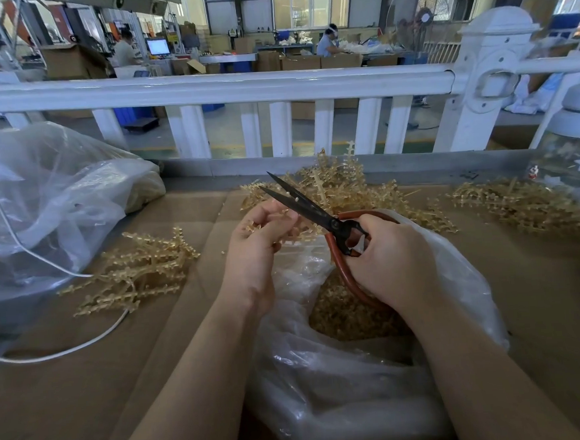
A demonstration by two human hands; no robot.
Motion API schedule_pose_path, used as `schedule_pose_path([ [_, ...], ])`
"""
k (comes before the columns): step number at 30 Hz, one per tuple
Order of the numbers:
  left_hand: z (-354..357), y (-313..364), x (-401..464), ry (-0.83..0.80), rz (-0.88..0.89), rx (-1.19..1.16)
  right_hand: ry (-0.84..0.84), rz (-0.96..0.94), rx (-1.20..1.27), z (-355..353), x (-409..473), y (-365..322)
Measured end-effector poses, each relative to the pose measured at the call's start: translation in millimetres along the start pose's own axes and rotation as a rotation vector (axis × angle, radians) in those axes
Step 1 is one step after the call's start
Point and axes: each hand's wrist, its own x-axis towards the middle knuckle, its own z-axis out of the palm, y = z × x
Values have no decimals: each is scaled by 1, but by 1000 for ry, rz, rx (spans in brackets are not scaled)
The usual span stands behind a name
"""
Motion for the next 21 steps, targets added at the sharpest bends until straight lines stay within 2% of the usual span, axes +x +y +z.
schedule_pose_path([
  [8, 0, 1, -1, 69, 197, 25, 15, -28, 11, 1, 1, 1],
  [21, -2, -7, 0, -50, 234, 137, -19, -7, -16, -5, 2, -1],
])
